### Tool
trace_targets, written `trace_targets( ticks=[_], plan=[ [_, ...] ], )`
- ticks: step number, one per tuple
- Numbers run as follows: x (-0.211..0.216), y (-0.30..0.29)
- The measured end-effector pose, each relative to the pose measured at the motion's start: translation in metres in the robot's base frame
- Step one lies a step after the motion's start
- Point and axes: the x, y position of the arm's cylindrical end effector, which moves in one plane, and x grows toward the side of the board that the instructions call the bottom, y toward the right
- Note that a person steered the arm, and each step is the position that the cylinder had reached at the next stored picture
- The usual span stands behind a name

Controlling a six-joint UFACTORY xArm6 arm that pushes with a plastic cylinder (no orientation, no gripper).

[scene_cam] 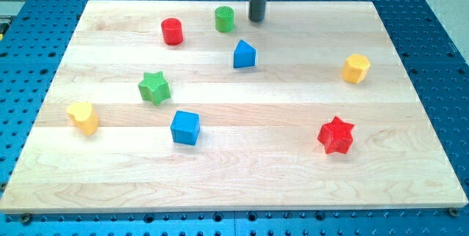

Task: Move the green circle into the green star

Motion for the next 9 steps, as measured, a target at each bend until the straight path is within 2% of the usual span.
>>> trace_targets(
  ticks=[1, 2, 3, 4, 5, 6, 8, 9],
  plan=[
    [0.0, -0.049],
    [0.007, -0.051],
    [0.073, -0.089],
    [0.109, -0.096],
    [0.105, -0.096],
    [0.14, -0.13],
    [0.157, -0.1],
    [0.17, -0.06]
  ],
)
